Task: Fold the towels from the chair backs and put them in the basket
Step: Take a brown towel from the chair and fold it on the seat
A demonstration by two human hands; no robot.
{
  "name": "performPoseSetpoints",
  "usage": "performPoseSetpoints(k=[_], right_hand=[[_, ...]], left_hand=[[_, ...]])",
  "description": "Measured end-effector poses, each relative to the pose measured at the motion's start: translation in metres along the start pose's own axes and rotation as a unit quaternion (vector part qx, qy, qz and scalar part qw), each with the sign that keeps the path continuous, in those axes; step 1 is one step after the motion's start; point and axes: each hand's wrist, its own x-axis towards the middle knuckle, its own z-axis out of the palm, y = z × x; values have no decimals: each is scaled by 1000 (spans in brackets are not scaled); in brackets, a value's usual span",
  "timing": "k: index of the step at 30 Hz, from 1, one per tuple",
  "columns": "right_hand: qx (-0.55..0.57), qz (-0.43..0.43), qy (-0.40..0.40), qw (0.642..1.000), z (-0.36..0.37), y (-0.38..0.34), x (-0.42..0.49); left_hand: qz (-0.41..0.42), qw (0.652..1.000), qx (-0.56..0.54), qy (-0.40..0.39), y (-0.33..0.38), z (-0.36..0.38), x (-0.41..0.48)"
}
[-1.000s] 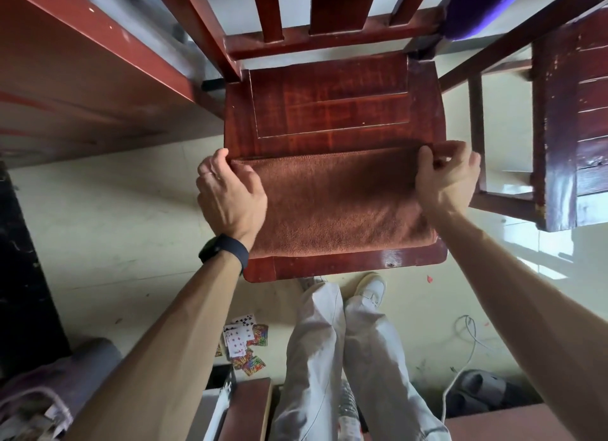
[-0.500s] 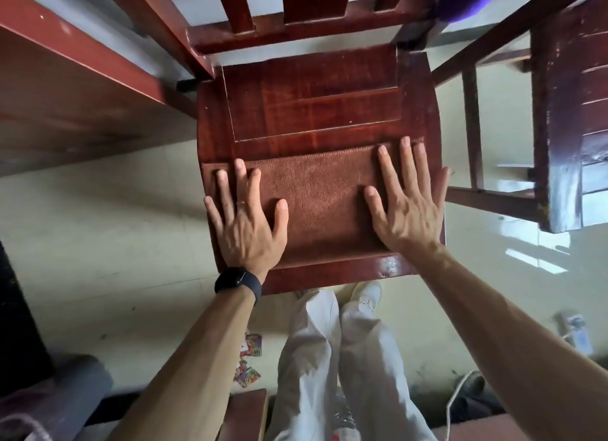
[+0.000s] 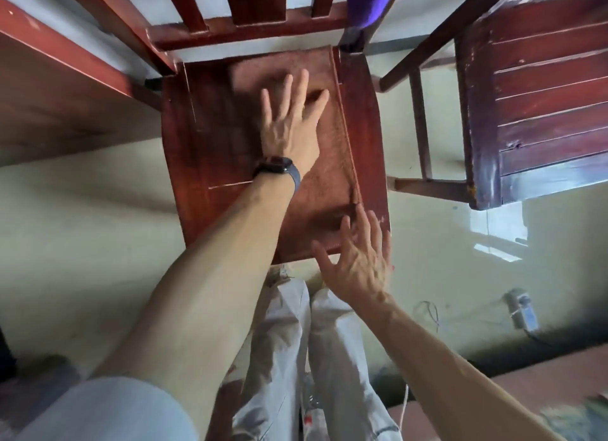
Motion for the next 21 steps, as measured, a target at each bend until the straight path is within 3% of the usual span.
performPoseSetpoints(k=[3,5,8,11,17,21], right_hand=[[71,11,18,997,-9,10,12],[175,65,26,982,-15,15,24],[280,159,-2,947,-20,18,42],[283,218,-69,932,-24,22,56],[368,232,-148,888,-29,41,47],[485,234,-184,822,-20,57,23]], left_hand=[[-96,991,-73,52,15,7,-57],[-198,969,-124,85,22,12,-104],[-360,892,-254,96,34,21,-168],[-451,808,-379,27,35,31,-199],[-500,718,-484,-31,21,32,-209],[-487,646,-580,-96,3,22,-226]])
